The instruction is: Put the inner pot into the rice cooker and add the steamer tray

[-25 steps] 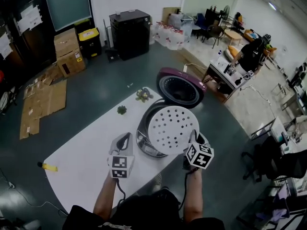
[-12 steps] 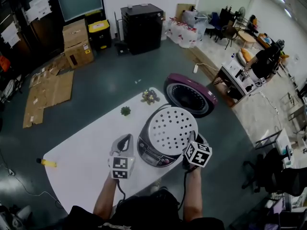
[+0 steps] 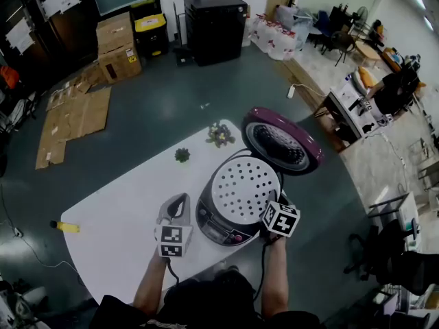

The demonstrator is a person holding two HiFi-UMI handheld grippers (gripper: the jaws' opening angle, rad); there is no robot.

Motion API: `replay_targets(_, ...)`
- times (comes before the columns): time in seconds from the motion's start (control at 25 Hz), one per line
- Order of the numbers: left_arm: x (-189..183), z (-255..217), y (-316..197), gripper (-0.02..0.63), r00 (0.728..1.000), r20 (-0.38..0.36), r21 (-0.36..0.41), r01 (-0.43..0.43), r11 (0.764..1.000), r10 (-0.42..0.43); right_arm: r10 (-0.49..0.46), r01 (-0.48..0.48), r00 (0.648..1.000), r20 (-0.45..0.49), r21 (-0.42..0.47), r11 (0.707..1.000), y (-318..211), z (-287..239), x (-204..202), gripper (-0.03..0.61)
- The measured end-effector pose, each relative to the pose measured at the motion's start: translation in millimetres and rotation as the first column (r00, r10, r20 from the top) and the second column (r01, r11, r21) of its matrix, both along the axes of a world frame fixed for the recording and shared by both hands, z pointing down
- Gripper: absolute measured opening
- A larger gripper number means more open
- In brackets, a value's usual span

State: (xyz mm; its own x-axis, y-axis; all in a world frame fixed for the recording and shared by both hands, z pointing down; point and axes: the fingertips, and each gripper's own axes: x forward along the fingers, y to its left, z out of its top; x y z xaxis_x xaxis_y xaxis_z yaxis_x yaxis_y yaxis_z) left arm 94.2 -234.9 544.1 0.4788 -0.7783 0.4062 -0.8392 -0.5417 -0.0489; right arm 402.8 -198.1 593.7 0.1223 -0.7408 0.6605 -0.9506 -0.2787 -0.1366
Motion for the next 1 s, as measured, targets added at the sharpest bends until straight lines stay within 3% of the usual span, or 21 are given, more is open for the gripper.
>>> replay_targets(0.6,-3.8,15.4,-10.0,0.011,0.999,0.007,-0.035,0.033,0.999,-0.032,0.003,0.005,0.999,0.045,-0.175,0.985,2.2,40.1,1.0,0.025)
replay_targets(1.0,-6.8,19.8,-7.1,0.011,1.000,0.001,-0.039,0.025,0.999,-0.025,-0.009,0.014,1.000,0.027,-0.196,0.981,0.0,43.4,-5.4,0.025)
